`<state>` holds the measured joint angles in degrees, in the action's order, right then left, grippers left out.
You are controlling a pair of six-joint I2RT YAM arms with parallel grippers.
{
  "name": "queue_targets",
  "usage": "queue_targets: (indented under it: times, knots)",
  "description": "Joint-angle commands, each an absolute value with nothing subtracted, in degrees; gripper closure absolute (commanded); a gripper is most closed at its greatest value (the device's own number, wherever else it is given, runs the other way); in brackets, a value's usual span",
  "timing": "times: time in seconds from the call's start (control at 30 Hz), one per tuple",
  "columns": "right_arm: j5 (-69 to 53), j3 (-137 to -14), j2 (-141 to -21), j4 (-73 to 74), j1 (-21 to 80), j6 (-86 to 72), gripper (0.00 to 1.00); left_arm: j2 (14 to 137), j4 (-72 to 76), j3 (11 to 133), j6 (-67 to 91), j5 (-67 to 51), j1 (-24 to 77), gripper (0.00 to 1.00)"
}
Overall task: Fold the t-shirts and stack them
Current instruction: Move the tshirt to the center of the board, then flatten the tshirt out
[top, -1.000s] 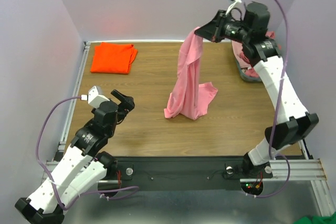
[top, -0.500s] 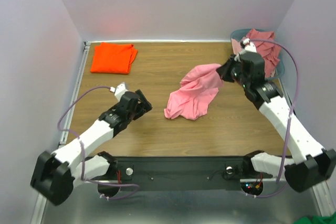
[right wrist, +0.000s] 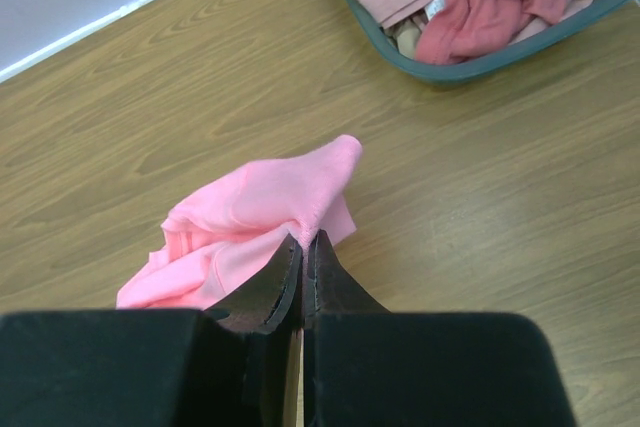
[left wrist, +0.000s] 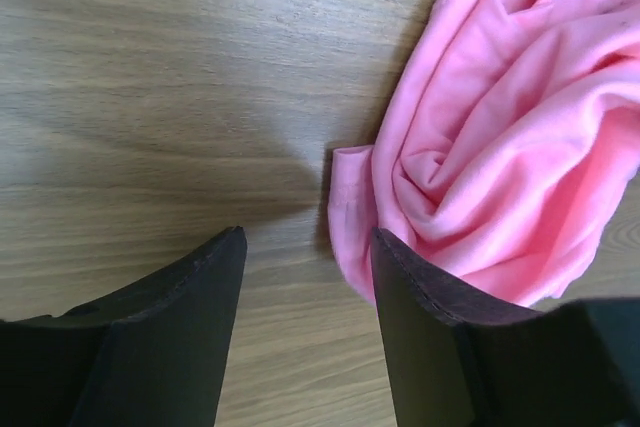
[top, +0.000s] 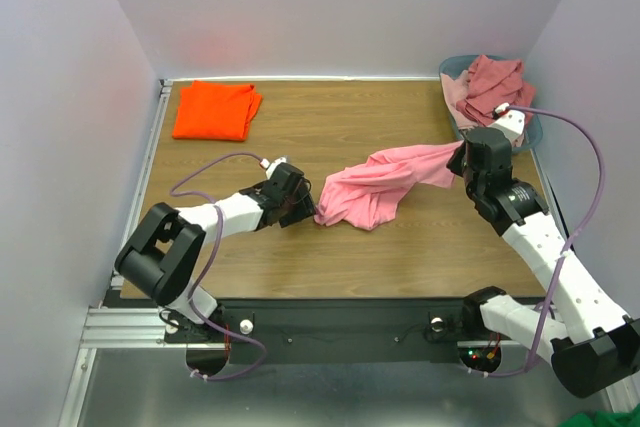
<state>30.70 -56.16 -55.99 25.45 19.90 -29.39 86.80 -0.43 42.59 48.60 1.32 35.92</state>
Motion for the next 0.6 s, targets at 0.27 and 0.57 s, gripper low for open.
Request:
queue_targets:
  times: [0.27, 0.57]
  knots:
    - [34.9, -55.5, -53.9, 24.9, 19.7, -29.4, 1.00, 95.0, 1.8, 48.5, 48.7, -1.8, 39.3, 0.56]
    - [35.9, -55.5, -52.0, 25.1, 19.7, -28.8, 1.00, 97.3, -3.0, 51.9, 48.9, 3.8, 40.3, 1.00]
